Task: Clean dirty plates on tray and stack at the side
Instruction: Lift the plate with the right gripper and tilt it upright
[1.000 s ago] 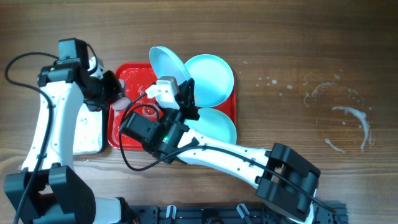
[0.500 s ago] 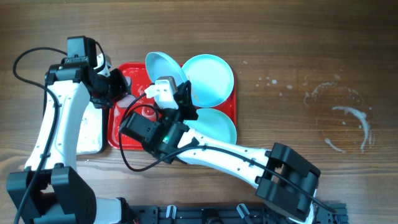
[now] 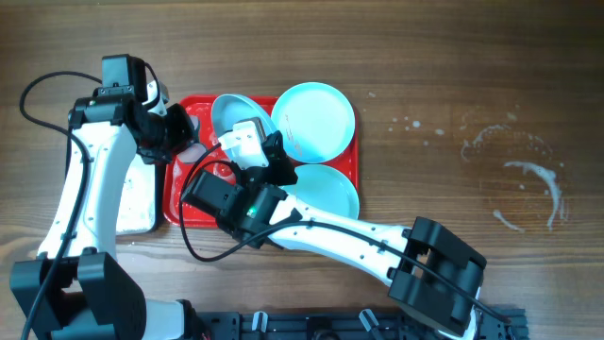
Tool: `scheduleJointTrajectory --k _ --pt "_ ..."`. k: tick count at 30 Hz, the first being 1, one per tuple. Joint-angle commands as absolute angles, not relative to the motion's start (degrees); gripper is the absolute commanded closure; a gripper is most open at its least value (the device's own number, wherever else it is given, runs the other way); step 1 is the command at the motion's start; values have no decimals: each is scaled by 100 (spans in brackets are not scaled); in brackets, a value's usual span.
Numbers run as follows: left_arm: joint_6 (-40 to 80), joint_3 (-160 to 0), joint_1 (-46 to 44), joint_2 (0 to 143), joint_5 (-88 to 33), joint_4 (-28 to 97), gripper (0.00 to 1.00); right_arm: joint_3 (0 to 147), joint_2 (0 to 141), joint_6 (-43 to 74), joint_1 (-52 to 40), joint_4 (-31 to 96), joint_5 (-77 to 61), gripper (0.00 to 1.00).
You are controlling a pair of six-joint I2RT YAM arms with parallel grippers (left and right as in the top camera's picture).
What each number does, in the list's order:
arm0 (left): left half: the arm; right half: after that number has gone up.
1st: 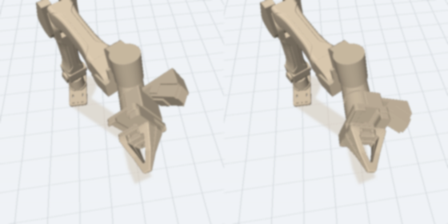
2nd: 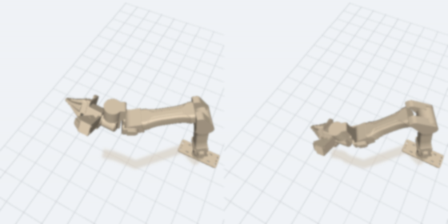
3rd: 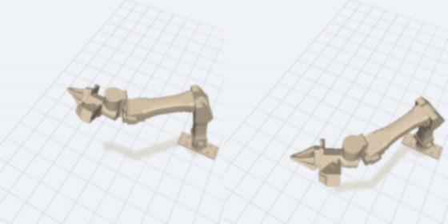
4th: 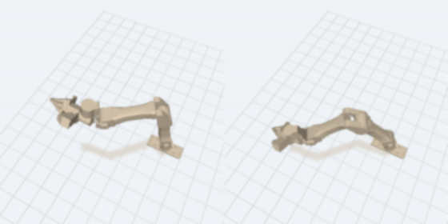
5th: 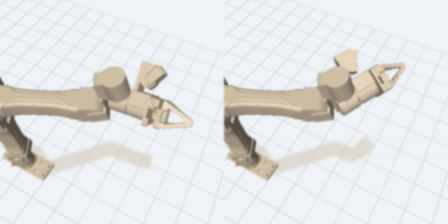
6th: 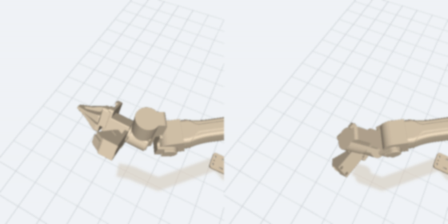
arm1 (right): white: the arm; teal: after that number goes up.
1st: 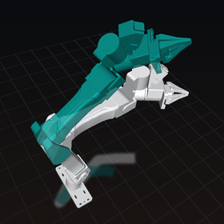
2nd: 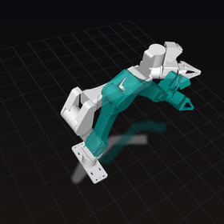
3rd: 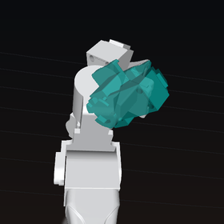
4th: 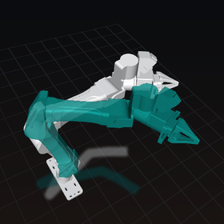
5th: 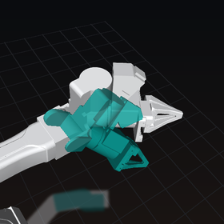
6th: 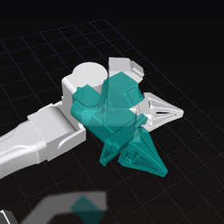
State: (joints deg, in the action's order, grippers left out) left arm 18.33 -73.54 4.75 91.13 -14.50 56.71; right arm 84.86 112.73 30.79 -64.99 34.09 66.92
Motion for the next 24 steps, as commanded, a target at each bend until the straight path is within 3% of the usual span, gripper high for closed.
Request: scheduleJointTrajectory --k 1,24 --pt "1890 -7317 460 9164 -1518 5651 96 8495 11229 3148 -6508 3437 6606 96" --pt "1887 -7317 460 9164 -1518 5653 96 8517 11183 2995 -6486 3389 6853 96"
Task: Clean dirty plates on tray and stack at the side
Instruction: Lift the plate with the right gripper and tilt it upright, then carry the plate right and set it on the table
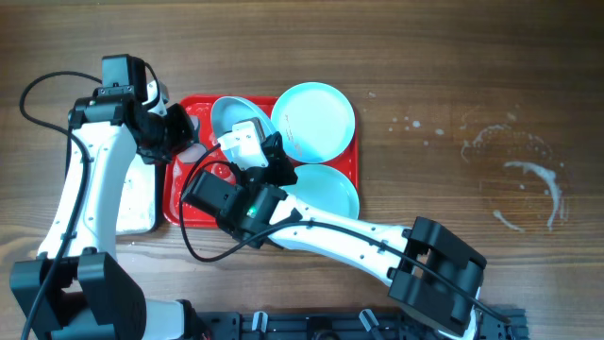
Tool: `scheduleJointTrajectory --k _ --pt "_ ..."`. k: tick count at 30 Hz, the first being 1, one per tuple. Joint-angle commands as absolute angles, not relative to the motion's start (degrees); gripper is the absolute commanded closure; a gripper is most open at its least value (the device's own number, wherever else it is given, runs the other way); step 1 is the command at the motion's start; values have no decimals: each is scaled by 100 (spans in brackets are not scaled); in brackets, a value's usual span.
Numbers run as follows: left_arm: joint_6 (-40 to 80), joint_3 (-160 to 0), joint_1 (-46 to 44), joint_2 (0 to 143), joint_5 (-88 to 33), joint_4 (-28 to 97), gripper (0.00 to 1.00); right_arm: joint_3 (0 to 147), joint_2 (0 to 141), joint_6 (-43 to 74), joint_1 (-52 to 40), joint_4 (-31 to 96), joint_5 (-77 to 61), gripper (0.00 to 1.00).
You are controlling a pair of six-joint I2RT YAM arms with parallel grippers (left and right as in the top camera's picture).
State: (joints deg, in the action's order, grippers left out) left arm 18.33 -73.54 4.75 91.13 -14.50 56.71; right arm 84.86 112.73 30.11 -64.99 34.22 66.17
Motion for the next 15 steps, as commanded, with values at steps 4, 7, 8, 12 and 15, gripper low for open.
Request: scheduleJointTrajectory --k 4,7,8,12,15 --pt "1887 -7317 460 9164 -1518 5653 96 8514 11153 2985 -6462 3363 6674 96" --pt "1887 -7317 460 9164 -1518 5653 96 8517 11065 2893 -6464 3347 6469 96" --pt "1887 -7317 460 9164 -1518 5653 96 8517 11065 2895 -6442 3350 6254 96" --pt "1887 -7317 460 9164 -1516 5653 96 8517 11006 3382 -6370 3518 5708 96" --pt "1887 -7317 460 9164 -1516 5653 96 8517 10807 3503 -6261 3610 5332 96"
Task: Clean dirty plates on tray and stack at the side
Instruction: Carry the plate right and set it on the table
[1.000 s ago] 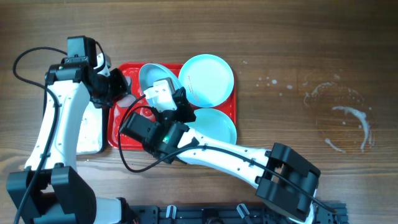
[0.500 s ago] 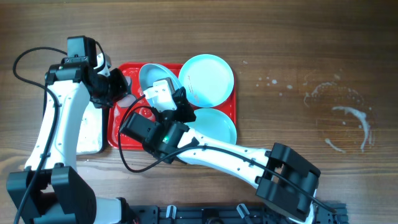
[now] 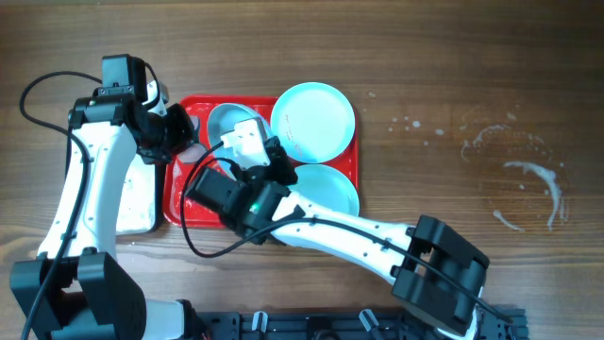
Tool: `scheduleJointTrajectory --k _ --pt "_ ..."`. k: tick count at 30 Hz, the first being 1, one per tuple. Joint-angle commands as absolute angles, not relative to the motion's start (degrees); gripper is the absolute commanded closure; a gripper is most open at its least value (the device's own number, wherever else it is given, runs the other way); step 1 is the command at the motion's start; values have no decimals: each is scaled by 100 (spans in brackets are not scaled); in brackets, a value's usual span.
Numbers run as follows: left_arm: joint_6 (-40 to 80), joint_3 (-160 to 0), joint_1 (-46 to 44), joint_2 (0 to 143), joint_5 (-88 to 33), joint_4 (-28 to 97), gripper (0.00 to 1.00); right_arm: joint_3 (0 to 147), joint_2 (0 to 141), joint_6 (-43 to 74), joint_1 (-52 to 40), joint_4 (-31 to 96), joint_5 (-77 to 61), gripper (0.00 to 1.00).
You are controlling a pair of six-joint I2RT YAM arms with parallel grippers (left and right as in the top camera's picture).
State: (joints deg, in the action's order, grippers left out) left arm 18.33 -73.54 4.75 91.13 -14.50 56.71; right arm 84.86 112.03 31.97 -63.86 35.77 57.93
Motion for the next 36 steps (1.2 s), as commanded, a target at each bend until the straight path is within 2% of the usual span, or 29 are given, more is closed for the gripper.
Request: scheduleJointTrajectory --k 1,8,20,29,36 --pt "1887 -7317 460 9164 -1516 5653 96 8517 10676 3514 -6189 3653 5129 96" --pt "1887 -7317 460 9164 -1518 5651 96 8517 9931 3450 -5601 3964 3531 96" --pt "1887 -7317 460 9164 -1518 5651 96 8517 9585 3225 -4530 4080 1009 96" --pt "1885 -7319 460 9164 -1516 5561 96 8517 9463 3168 -3743 4283 733 96" --pt "2038 -7319 460 9164 -1518 5286 96 8514 9461 3166 -2340 4405 -189 96"
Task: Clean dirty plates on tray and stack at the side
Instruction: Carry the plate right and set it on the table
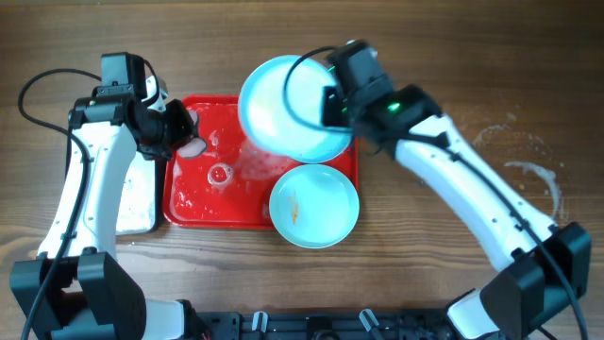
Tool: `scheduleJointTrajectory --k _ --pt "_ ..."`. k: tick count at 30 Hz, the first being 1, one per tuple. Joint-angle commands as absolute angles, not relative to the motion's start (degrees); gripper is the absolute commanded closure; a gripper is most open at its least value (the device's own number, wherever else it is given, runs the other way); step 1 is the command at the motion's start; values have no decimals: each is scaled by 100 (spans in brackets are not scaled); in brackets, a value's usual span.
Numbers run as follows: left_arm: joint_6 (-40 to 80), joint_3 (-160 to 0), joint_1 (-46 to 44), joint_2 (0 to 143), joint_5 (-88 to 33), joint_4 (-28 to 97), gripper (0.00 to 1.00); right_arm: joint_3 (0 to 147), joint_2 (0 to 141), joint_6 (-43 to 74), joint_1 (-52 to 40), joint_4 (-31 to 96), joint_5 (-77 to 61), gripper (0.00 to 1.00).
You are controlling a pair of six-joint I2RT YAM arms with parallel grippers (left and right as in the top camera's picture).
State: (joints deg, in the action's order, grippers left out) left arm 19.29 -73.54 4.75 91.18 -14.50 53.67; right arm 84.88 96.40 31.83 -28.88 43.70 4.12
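Note:
My right gripper (326, 102) is shut on the right rim of a light blue plate (283, 106), held raised over the back right of the red tray (203, 203). A second light blue plate (314, 205), with an orange speck in it, lies on the tray's front right corner. Whatever lies under the raised plate is hidden. My left gripper (186, 140) hangs over the tray's back left corner, shut on a pink sponge (192, 147). The tray floor is wet, with a small ring of liquid (219, 174).
A white pad (137, 203) lies on the table left of the tray, under my left arm. Dried white spill marks (528, 179) spread over the wood at the far right. A black cable loops at the left edge.
My right arm has gone from the tray's left middle to the back right. It now holds a plate raised over the tray's back right. The front plate shows whole. My left arm is unmoved.
My right gripper held a tilted light blue plate over the tray's back middle, next to the sponge in my left gripper, at the first two moments. Then that plate sat lower and flatter. Now my right arm is at the right, with a plate raised.

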Motion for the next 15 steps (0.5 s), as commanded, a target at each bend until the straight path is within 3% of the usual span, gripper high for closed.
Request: scheduleJointTrajectory --k 1,6,10,15 --pt "2038 -7317 460 9164 -1518 5266 96 8514 9461 3162 -2075 4453 -338 95" --pt "2038 -7317 460 9164 -1520 5249 96 8497 9461 3162 -934 4797 -657 96" --pt "2040 -7319 460 9164 -1520 5253 96 8346 9461 3151 515 5238 -655 96" --pt "2038 -7317 460 9164 -1518 5249 96 7247 9461 3205 2016 4491 -757 96"
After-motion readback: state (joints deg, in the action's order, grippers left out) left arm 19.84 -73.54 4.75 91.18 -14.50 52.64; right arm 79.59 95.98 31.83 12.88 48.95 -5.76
